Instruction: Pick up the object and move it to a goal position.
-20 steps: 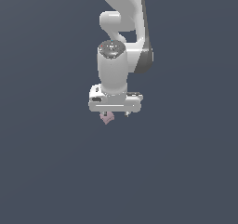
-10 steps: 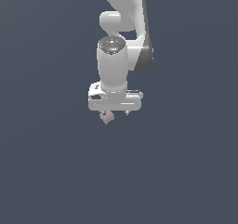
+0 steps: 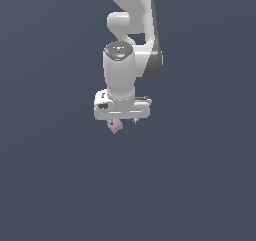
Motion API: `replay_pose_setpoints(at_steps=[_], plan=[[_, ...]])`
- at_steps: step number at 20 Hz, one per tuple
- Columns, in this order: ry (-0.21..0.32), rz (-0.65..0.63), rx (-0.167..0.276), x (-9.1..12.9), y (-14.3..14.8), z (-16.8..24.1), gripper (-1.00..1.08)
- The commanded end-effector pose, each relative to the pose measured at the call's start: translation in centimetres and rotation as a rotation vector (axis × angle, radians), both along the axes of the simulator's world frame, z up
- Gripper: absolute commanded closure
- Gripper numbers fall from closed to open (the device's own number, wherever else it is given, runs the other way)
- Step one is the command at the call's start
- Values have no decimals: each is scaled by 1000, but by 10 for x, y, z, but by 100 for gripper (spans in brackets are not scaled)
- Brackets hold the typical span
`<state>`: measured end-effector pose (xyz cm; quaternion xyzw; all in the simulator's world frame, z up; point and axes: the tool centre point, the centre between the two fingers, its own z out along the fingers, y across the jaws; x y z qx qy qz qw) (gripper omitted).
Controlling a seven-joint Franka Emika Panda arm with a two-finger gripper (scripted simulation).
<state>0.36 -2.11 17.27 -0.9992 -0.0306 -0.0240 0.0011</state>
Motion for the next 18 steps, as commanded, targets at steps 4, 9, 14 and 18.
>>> replay_pose_setpoints(at_steps=[4, 9, 14, 18], plan=[[6, 77, -6, -8, -7, -12, -92], [14, 181, -12, -20, -16, -26, -92], [23, 300, -16, -34, -26, -43, -92], [31, 396, -19, -46, -33, -55, -92]])
